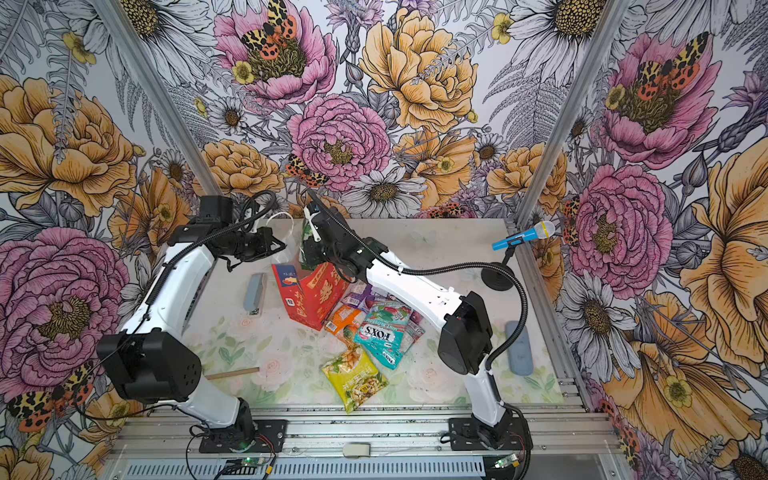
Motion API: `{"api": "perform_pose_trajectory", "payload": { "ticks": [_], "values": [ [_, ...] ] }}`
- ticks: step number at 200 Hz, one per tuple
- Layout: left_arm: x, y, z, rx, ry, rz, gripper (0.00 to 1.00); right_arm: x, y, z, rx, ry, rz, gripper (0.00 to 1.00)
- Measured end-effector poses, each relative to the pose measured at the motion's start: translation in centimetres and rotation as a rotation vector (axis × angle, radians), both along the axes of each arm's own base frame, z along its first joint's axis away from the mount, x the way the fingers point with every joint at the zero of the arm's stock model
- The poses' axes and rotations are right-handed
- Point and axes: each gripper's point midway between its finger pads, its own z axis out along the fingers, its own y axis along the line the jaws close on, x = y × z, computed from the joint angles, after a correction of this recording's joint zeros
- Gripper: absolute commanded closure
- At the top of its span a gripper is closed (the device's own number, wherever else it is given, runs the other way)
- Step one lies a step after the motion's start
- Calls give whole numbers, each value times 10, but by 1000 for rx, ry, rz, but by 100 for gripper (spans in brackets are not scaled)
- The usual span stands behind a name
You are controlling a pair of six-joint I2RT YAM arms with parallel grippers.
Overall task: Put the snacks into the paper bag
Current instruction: 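Lower the green chip bag into the paper bag and release it with the right gripper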
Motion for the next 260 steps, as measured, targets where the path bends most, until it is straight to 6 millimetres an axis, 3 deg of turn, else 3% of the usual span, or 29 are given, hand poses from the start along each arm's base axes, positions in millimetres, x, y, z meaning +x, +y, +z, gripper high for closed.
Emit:
{"api": "perform_pose_trajectory", "payload": {
  "ticks": [63, 178, 216, 260],
  "values": [
    [2, 0, 2, -8, -7, 3, 100, -13, -10, 10, 27, 0, 8, 100],
    [2, 2, 1, -9, -7, 9, 100, -27, 1, -4, 88, 76, 76, 100],
    [2, 3, 1, -9, -7, 9, 100, -20, -3, 1, 125, 90, 54, 63],
    [2, 3, 1, -9, -7, 9, 100, -13, -16, 17, 157, 75, 27, 52]
  ]
}}
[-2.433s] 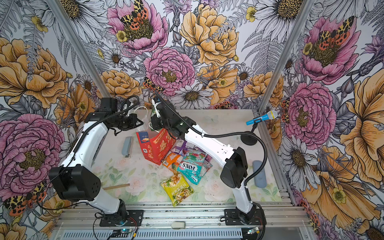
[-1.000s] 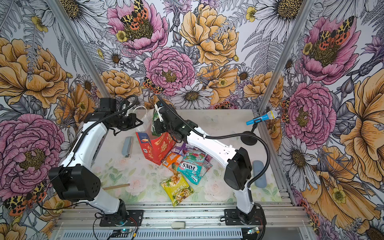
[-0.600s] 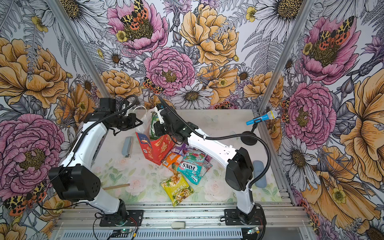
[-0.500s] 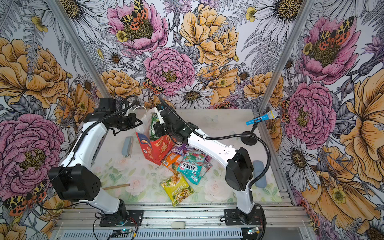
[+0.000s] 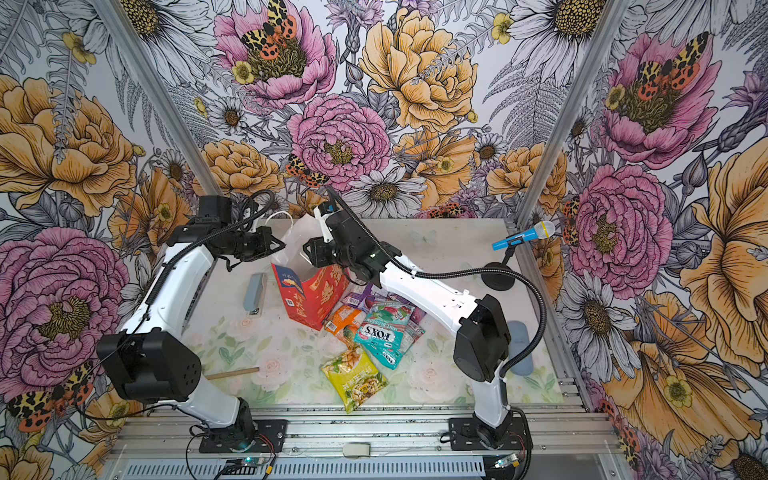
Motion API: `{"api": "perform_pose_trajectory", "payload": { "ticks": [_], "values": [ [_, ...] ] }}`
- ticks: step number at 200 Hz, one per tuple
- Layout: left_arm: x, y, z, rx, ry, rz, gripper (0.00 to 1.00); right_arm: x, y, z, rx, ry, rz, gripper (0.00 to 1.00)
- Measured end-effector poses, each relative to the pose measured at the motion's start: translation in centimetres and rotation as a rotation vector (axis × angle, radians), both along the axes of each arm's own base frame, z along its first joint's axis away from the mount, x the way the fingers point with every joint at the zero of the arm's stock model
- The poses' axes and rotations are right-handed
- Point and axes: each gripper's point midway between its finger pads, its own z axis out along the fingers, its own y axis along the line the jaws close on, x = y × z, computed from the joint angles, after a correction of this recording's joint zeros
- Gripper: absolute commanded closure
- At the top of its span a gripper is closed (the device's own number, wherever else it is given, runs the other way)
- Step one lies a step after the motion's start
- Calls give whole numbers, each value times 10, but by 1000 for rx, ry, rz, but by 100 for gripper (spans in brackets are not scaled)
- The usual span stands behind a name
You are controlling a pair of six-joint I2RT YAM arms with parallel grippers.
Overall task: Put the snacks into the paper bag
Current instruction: 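Lower the green chip bag into the paper bag and release it with the right gripper, then move the right gripper back over the snack pile toward the yellow chip bag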
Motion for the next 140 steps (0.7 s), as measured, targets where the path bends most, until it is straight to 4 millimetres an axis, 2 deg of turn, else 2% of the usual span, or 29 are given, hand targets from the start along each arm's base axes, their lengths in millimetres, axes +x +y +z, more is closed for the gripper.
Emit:
{"api": "perform_pose_trajectory", "payload": {
  "ticks": [34, 78, 108, 140],
  "values": [
    [0, 1, 0, 0, 0, 2, 100, -6, -15, 18, 24, -20, -16, 51],
    [0, 3, 0, 0, 0, 7, 100, -7, -55, 31, 29, -37, -90, 50],
    [0, 3, -1, 0, 3, 9, 100, -12, -93, 23, 9, -26, -167, 49],
    [1, 7, -2, 0, 6, 17, 100, -29, -137, -6, -24, 23, -251, 46]
  ]
}}
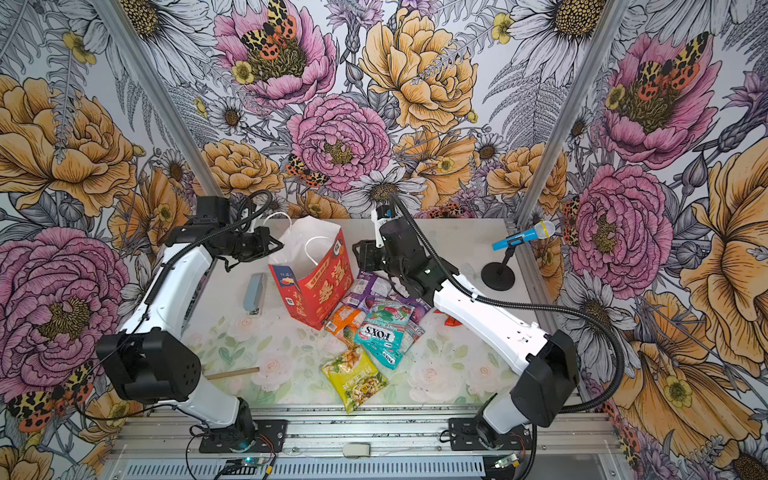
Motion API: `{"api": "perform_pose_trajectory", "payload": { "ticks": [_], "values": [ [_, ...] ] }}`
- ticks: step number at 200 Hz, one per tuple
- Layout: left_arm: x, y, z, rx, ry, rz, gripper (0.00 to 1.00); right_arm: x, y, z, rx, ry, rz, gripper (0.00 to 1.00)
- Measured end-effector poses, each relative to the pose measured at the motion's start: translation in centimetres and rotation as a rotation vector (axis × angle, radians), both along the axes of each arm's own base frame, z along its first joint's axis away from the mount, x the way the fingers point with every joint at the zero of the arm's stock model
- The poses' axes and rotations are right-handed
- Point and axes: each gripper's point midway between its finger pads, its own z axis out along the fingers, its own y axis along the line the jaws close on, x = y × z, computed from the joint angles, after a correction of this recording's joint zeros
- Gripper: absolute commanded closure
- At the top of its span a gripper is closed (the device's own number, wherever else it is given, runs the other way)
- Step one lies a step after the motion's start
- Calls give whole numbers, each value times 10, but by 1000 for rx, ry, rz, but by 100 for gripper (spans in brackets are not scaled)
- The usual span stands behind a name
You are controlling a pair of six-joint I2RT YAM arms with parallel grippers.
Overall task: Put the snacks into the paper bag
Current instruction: 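Move the right gripper back over the snack pile toward the yellow chip bag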
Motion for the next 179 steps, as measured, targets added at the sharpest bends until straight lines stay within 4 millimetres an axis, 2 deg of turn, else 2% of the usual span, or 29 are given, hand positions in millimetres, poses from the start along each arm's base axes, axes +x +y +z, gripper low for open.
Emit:
{"api": "perform_pose_trajectory", "payload": {
  "ticks": [36, 69, 103, 144, 179],
  "values": [
    [0, 1, 0, 0, 0, 3, 100, -34, -33, -51, -22, 104, -46, 43],
    [0, 1, 0, 0, 0, 3, 100, -68, -45, -106, -49, 235, -44, 35],
    [1, 5, -1, 0, 2, 12, 100, -112, -37, -149, -90, 346, 15, 35],
    [1, 6, -1, 0, -2, 13, 100, -157, -21, -180, -127, 437, 86, 37],
    [1, 5, -1, 0, -1, 13, 100, -185, -6, -212, -207, 509, 140, 37]
  ]
}}
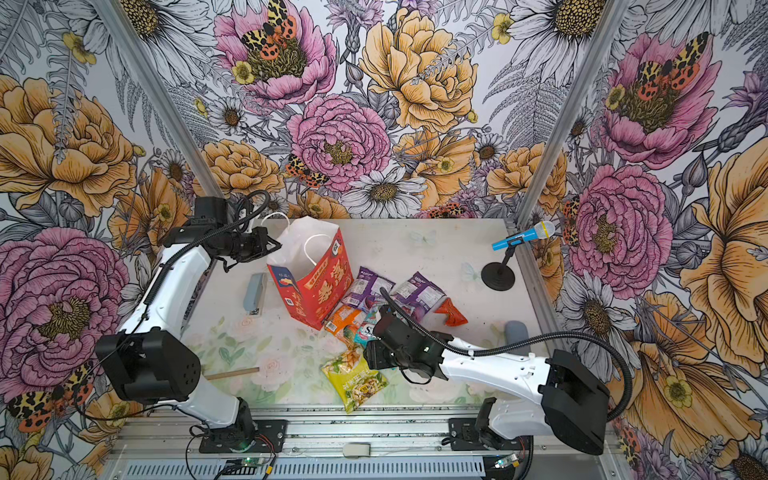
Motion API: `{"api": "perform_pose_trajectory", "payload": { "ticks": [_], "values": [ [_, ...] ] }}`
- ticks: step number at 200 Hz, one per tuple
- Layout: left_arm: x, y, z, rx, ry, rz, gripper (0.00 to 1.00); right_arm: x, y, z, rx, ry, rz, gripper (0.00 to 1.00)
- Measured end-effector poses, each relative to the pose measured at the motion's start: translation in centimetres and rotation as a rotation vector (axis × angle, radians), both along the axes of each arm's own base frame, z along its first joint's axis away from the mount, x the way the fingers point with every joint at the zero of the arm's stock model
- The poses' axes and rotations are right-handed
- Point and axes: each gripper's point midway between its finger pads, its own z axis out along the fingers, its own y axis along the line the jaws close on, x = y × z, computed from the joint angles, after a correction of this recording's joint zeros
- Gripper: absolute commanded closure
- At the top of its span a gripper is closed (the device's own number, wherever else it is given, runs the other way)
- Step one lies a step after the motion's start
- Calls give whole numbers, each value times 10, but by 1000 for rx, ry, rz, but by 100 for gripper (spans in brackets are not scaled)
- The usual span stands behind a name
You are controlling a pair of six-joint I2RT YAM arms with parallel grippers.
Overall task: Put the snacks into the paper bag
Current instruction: 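Move the right gripper back over the snack pile toward the yellow chip bag, then grasp the yellow chip bag's top edge with the right gripper and lift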
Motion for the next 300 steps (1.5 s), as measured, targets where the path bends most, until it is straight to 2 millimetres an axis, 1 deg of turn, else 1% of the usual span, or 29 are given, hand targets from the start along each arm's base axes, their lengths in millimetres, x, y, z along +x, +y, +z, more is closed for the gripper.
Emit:
{"api": "perform_pose_trajectory", "payload": {
  "ticks": [23, 44, 88, 122, 160, 181, 209, 221, 261, 287, 300],
  "values": [
    [0, 0, 0, 0, 0, 0, 100, -12, 3, -24, -65, 41, 28, 38],
    [0, 0, 0, 0, 0, 0, 100, -14, 1, -38, -110, 53, 29, 38],
    [0, 0, 0, 0, 0, 0, 100, -8, -2, -43, -141, 35, 10, 38],
    [0, 0, 0, 0, 0, 0, 100, -8, -2, -54, -176, 46, 18, 39],
    [0, 0, 0, 0, 0, 0, 100, -4, 6, -55, -183, 42, 32, 41],
    [0, 0, 0, 0, 0, 0, 100, -2, 10, -57, -183, 41, 34, 44],
    [0, 0, 0, 0, 0, 0, 100, -3, 12, -64, -186, 56, 38, 51],
    [0, 0, 0, 0, 0, 0, 100, -3, 15, -63, -177, 57, 42, 54],
    [0, 0, 0, 0, 0, 0, 100, -2, 21, -64, -152, 59, 45, 74],
    [0, 0, 0, 0, 0, 0, 100, -1, 23, -62, -143, 56, 45, 92],
    [0, 0, 0, 0, 0, 0, 100, -1, 25, -62, -137, 53, 45, 99]
  ]
}}
